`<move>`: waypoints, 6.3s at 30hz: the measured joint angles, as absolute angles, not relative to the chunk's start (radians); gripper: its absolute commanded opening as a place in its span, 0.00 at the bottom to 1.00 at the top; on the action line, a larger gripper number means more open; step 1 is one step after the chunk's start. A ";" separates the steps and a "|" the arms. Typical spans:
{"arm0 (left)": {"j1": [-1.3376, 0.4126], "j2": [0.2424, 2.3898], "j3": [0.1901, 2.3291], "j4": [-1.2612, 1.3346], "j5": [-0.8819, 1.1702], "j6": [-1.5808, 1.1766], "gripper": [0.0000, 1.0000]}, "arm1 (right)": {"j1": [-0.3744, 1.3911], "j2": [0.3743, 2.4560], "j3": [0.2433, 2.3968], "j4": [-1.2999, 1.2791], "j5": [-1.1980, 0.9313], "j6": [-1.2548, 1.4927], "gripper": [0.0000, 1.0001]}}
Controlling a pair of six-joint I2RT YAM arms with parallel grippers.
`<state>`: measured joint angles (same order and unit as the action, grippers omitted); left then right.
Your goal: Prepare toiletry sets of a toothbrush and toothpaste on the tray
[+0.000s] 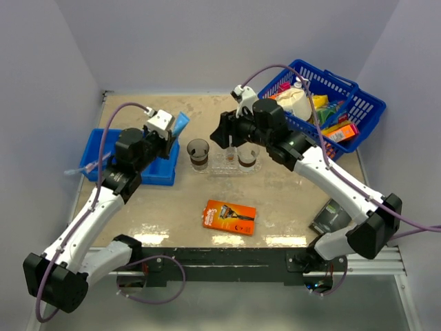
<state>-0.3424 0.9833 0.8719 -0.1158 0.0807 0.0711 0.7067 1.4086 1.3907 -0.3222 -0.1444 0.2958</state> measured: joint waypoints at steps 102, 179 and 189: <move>-0.470 1.165 0.860 0.124 1.067 -0.160 0.53 | 0.714 1.300 1.367 -0.321 -0.600 0.110 0.00; -0.360 0.879 0.822 0.011 0.022 -0.056 0.89 | 0.758 1.473 1.351 -0.170 0.041 -0.057 0.00; -0.360 0.879 0.823 0.005 0.022 -0.056 0.89 | 0.772 1.509 1.349 -0.120 0.075 -0.085 0.00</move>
